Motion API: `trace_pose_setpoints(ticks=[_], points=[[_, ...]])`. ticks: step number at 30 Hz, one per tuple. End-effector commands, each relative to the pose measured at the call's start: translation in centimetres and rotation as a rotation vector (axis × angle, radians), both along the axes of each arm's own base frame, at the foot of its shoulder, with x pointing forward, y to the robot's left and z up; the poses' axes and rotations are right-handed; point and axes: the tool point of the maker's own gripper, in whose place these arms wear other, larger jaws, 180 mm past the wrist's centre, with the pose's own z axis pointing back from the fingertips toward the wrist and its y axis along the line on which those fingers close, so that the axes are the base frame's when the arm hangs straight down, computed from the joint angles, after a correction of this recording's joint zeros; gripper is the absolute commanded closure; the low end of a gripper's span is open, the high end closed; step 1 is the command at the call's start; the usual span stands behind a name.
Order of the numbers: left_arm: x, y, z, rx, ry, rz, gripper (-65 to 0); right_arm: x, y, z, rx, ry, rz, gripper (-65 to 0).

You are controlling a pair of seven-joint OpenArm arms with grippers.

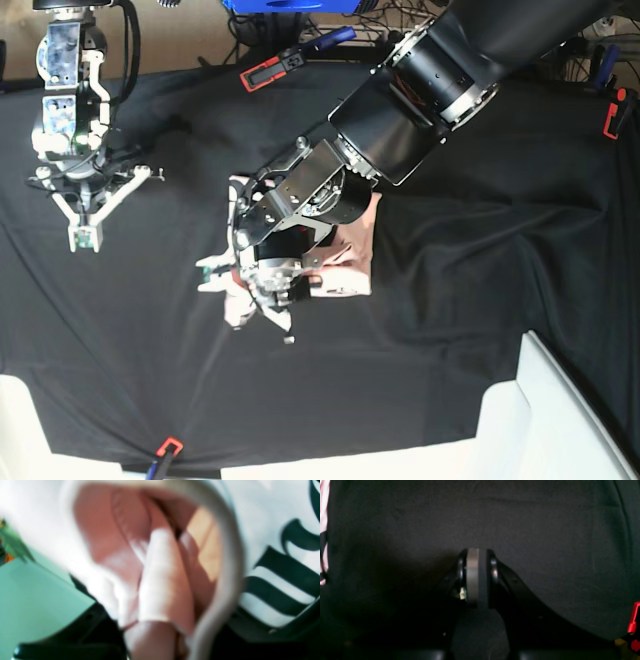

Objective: Fold the T-shirt properly
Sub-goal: 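Lay the flipped shirt down with the left gripper and smooth it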

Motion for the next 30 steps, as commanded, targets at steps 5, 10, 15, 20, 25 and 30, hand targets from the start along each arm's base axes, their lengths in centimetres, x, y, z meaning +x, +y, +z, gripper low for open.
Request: trace_pose_setpoints(ticks=[5,10,15,20,25,30], points=[[1.0,-2.2,4.0,-0.077,-0.103,-0.018,0.0,1.1,-0.1,1.0,-0.009,-0.044,0.005,-5.2],[0.1,-0.7,2.9,-0.005,-0.065,0.031,0.0,0.8,-0.3,0.9,-0.012,-0.040,0.002,-5.2],[-0.6,0.4,2.9,0.022,-0.058,0.068,0.0,0.8,-0.3,0.9,-0.012,-0.040,0.003,-5.2],[-2.8,-0.4,2.7,-0.019,-0.043,0.057,0.0,0.8,-0.1,0.9,-0.008,-0.040,0.005,-5.2],[-4.1,-0.2,1.5,-0.013,-0.010,0.058,0.0,0.7,-0.2,0.8,-0.009,-0.037,0.002,-5.2],[-5.4,-0.3,0.6,-0.018,0.020,0.055,0.0,0.7,0.0,0.8,-0.006,-0.035,0.004,-5.2]])
